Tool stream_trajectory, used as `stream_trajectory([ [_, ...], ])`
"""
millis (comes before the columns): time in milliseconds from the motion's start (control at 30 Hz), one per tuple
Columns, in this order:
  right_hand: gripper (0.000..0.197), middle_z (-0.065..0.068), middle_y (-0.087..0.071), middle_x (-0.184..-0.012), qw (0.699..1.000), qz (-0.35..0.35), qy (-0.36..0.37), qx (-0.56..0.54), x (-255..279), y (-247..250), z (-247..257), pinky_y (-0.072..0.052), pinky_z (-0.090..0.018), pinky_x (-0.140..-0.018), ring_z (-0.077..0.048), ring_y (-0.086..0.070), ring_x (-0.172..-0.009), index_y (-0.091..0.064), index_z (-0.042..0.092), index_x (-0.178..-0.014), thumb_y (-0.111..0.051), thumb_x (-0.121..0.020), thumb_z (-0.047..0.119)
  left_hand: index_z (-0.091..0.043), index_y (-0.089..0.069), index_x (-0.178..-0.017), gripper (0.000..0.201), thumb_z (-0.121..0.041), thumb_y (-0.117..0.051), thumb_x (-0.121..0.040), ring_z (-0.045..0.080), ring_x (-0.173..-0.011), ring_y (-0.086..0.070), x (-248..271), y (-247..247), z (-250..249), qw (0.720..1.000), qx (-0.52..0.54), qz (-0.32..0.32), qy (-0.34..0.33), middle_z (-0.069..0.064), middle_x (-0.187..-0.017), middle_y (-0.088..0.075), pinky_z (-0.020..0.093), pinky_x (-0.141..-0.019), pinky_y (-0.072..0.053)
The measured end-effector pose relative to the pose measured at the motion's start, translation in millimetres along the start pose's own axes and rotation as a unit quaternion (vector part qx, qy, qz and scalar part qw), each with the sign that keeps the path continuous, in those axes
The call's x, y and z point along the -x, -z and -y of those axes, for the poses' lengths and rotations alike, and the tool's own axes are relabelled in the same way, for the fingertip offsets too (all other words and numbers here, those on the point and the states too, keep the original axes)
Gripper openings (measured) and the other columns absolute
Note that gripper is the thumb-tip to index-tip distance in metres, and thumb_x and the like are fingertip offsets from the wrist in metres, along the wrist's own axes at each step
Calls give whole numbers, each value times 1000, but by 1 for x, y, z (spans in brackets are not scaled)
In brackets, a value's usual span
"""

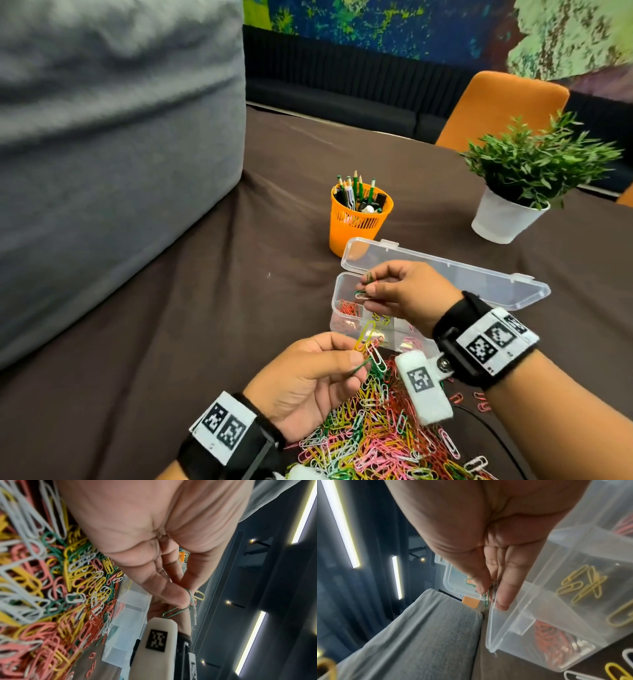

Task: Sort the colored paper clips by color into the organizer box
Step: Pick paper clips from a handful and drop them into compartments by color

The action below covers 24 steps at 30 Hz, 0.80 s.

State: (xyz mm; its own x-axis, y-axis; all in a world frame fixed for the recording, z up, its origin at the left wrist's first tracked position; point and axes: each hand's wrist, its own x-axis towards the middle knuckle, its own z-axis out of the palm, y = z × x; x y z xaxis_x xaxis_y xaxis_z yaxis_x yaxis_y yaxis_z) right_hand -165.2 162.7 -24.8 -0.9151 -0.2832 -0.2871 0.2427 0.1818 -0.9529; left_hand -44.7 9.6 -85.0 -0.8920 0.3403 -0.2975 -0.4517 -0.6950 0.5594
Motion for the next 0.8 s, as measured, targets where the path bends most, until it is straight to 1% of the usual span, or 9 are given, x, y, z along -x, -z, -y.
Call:
stream_trajectory([
  [100,14,-17,-71,-92,999,14,-25,-44,1,5,-1,-60,-29,-72,-23,-71,-78,-63,-3,-95,-55,-89,-13,-1,-66,-85,15,7,-72,-73,18,-56,-63,2,-1,-2,1000,14,5,0,23,-77,-62,21,-51,-57],
  [200,15,-19,-70,-94,997,25,-34,-71,3,7,-1,-59,-30,-73,-27,-73,-81,-61,-2,-96,-52,-91,-13,-1,-65,-86,18,7,-72,-71,17,-56,-64,2,-1,-2,1000,14,-3,1,21,-76,-63,21,-50,-57],
  [267,14,-20,-70,-93,995,29,-39,-89,4,8,-2,-61,-29,-69,-26,-73,-78,-61,-2,-97,-51,-92,-12,-1,-65,-87,20,7,-72,-70,17,-55,-64,2,-1,-2,1000,13,-9,1,21,-75,-64,21,-50,-57],
  [333,12,-19,-69,-89,994,30,-38,-98,8,9,-2,-60,-26,-61,-21,-70,-70,-61,-1,-95,-51,-93,-8,-2,-67,-84,18,7,-74,-69,18,-56,-64,1,0,-2,1000,15,-11,1,20,-76,-63,21,-50,-57],
  [433,14,-15,-67,-82,991,33,-35,-123,16,14,-2,-53,-19,-51,-13,-60,-57,-62,1,-96,-48,-96,-4,-3,-68,-82,17,6,-74,-68,17,-57,-64,0,1,-1,1000,10,-15,1,20,-76,-63,21,-50,-57],
  [567,22,-12,-62,-76,985,13,-48,-163,30,32,-4,-43,-17,-45,-9,-48,-51,-63,-1,-99,-41,-95,-4,-4,-71,-76,14,5,-75,-66,16,-56,-63,0,-1,1,1000,3,-12,2,18,-73,-63,20,-49,-56],
  [633,23,-12,-63,-75,985,-2,-47,-168,37,41,-7,-40,-16,-43,-9,-46,-50,-63,-2,-101,-41,-95,-5,-4,-71,-76,20,3,-82,-61,16,-56,-64,0,0,1,1000,-3,-11,5,18,-73,-63,21,-49,-57],
  [700,18,-13,-65,-76,987,-32,-30,-154,44,51,-10,-39,-15,-40,-7,-43,-48,-60,-1,-102,-45,-95,-5,-3,-71,-78,31,2,-88,-53,17,-57,-64,-1,2,2,1000,-4,-10,12,18,-74,-62,22,-49,-57],
  [800,8,-15,-69,-78,991,-92,-6,-97,51,69,-14,-34,-14,-37,-6,-38,-43,-56,1,-95,-50,-95,-4,-2,-72,-80,41,1,-95,-46,17,-57,-64,0,3,3,1000,-3,-6,15,19,-75,-63,23,-50,-58],
])
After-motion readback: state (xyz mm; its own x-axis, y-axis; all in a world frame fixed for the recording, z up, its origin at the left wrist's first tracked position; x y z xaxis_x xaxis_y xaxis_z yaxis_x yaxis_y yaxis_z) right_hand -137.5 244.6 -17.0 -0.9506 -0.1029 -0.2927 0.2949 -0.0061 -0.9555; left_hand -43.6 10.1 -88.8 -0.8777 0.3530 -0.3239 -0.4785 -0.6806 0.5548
